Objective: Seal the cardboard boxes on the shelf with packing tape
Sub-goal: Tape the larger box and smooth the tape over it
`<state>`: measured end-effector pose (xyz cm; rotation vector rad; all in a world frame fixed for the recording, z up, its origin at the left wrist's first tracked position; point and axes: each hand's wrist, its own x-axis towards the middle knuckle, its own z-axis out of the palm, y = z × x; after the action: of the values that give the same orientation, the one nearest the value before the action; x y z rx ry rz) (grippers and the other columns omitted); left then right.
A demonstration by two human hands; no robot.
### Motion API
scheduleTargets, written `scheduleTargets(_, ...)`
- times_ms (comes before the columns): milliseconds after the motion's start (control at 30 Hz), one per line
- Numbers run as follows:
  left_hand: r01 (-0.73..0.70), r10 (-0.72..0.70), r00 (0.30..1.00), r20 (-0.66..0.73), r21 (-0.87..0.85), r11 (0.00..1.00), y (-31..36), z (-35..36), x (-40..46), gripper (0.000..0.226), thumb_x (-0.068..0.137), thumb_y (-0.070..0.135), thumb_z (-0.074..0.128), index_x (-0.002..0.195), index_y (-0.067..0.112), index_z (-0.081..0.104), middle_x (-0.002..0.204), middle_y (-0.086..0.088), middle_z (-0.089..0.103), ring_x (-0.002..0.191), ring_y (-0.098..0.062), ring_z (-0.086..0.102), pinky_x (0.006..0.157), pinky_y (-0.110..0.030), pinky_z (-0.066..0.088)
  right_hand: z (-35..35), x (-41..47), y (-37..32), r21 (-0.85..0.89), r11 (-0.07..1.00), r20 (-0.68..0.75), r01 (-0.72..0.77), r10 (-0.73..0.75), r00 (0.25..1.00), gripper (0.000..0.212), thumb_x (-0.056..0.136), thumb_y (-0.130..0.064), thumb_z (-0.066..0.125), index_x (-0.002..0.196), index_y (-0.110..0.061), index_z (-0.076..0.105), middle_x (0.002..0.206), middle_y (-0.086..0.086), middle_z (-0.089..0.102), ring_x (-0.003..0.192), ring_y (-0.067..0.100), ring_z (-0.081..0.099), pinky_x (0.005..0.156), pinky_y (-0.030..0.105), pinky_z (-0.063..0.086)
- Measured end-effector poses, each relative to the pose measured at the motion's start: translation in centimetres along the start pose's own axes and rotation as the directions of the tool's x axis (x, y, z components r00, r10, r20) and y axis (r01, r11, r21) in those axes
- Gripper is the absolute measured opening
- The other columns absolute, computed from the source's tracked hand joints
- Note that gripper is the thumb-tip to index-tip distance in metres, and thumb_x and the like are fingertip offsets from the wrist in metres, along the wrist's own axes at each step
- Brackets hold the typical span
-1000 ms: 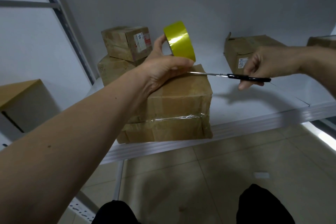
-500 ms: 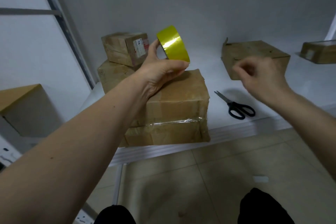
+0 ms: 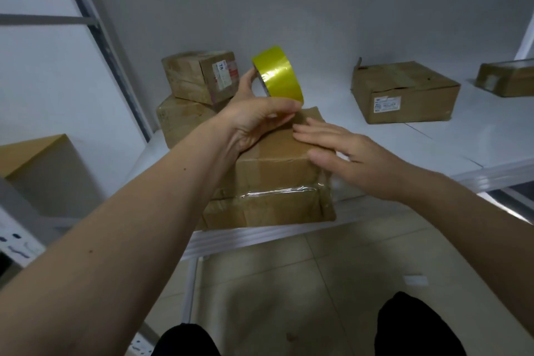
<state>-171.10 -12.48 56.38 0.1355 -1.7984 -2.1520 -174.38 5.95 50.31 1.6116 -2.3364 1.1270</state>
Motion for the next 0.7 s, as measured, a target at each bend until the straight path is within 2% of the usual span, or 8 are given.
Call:
scheduleTargets(67,0.008,-0.008,1.000,0.008,-0.026,1.000,0.1,0.0,0.0,0.091,0.073,-0.021,0.069,0.147,0.019,0.033,0.106,-0.004,0.061,0.084,-0.017,0.067,0.057,-0.022,0.054,1.2,-1.3,0.4,0.100,0.992,-0.133,0.079,-0.065,0.989,0.049,0.096,-0.052,0.037,0.135,-0.026,0.050,0.146,-0.009,0.045,0.143,0.001,0.024,0.117,0.024,0.018)
scheduleTargets(167,0.016,-0.016,1.000,0.020,0.015,1.000,-0.4,0.2,-0.1,0.093,0.072,-0.022,0.070,0.147,0.019,0.033,0.110,-0.005,0.059,0.086,-0.018,0.066,0.058,-0.024,0.055,3.1,-2.1,1.4,-0.028,0.996,-0.184,0.085,-0.088,0.979,0.048,0.100,-0.039,0.029,0.141,-0.017,0.043,0.150,-0.003,0.039,0.145,0.007,0.021,0.118,0.025,0.018)
scheduleTargets(267,0.005,-0.005,1.000,-0.008,0.039,0.999,-0.5,0.1,-0.3,0.095,0.071,-0.022,0.070,0.147,0.020,0.032,0.116,-0.010,0.057,0.089,-0.022,0.065,0.059,-0.025,0.056,3.6,-1.9,1.3,0.118,0.992,-0.176,-0.038,0.059,0.983,0.053,0.103,-0.036,0.023,0.149,-0.011,0.025,0.157,-0.003,0.022,0.145,0.002,0.015,0.117,0.017,0.012)
scheduleTargets(333,-0.022,0.024,0.999,-0.028,0.046,0.999,-0.2,-0.1,-0.5,0.095,0.072,-0.022,0.070,0.147,0.022,0.031,0.115,-0.013,0.057,0.094,-0.027,0.065,0.063,-0.029,0.059,3.9,-2.3,1.3,0.442,0.865,-0.166,-0.239,0.341,0.925,0.048,0.106,-0.032,0.026,0.150,-0.016,0.024,0.156,-0.005,0.023,0.143,0.003,0.019,0.111,0.014,0.014)
scheduleTargets(400,-0.081,0.084,0.995,-0.049,0.056,0.995,0.3,-0.7,-0.6,0.095,0.071,-0.021,0.071,0.146,0.022,0.031,0.111,-0.012,0.059,0.096,-0.029,0.066,0.069,-0.033,0.060,4.4,-2.7,2.3,0.577,0.688,-0.107,-0.439,0.597,0.795,0.040,0.103,-0.037,0.032,0.140,-0.024,0.041,0.142,-0.007,0.042,0.138,0.008,0.032,0.108,0.020,0.020)
scheduleTargets(500,-0.211,0.238,0.965,-0.113,0.206,0.956,1.1,-3.0,-1.1,0.098,0.069,-0.016,0.078,0.146,0.022,0.030,0.109,-0.006,0.063,0.089,-0.020,0.069,0.065,-0.033,0.058,4.6,-1.7,3.8,0.470,0.675,-0.039,-0.569,0.660,0.750,0.020,0.100,-0.042,0.037,0.104,-0.029,0.052,0.104,-0.009,0.052,0.106,0.014,0.051,0.089,0.031,0.038)
scheduleTargets(633,-0.222,0.340,0.908,-0.244,0.407,0.886,0.7,-5.9,-2.5,0.116,0.057,0.001,0.090,0.148,0.029,0.024,0.124,-0.017,0.061,0.104,-0.028,0.067,0.080,-0.043,0.060,4.1,0.3,4.1,0.665,0.422,0.115,-0.616,0.757,0.643,0.045,0.089,-0.042,0.057,0.123,-0.012,0.054,0.121,0.004,0.065,0.101,0.019,0.065,0.080,0.033,0.052)
scheduleTargets(700,-0.221,0.352,0.876,-0.330,0.375,0.900,0.6,-6.7,-2.9,0.119,0.054,0.007,0.091,0.148,0.032,0.023,0.122,-0.018,0.062,0.102,-0.031,0.067,0.084,-0.047,0.059,3.6,0.9,3.1,0.778,0.286,0.171,-0.560,0.760,0.627,0.043,0.089,-0.034,0.062,0.122,-0.007,0.060,0.107,0.005,0.069,0.085,0.022,0.065,0.063,0.028,0.055)
